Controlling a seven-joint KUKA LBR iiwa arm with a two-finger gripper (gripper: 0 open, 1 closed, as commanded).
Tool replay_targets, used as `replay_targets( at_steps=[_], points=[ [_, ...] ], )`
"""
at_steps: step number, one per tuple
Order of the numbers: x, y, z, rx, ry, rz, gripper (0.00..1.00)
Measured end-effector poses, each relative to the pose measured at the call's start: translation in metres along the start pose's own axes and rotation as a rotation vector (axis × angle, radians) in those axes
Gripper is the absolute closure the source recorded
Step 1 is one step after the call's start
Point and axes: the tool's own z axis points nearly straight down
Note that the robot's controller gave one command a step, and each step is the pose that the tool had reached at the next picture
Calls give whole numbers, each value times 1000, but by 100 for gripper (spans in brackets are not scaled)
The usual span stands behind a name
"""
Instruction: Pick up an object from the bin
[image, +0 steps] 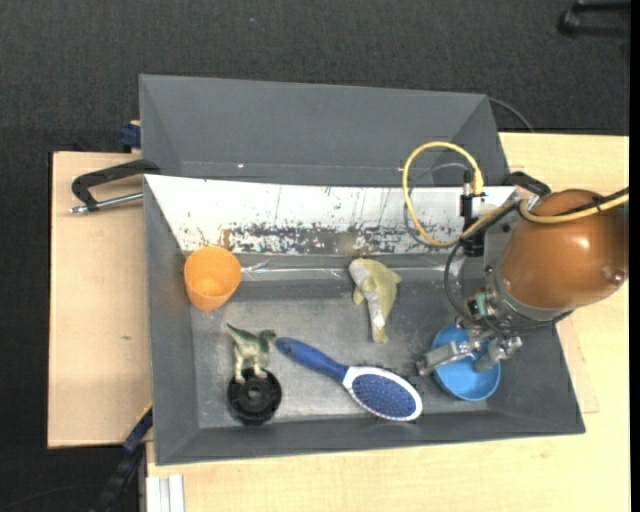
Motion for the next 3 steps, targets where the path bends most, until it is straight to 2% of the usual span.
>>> replay_targets(
  at_steps=[1,2,3],
  points=[
    [-2,-1,1,0,1,-7,100],
    [-8,-3,-1,-4,15,-10,100],
    [-11,-6,-61,3,23,-7,100]
  ],
)
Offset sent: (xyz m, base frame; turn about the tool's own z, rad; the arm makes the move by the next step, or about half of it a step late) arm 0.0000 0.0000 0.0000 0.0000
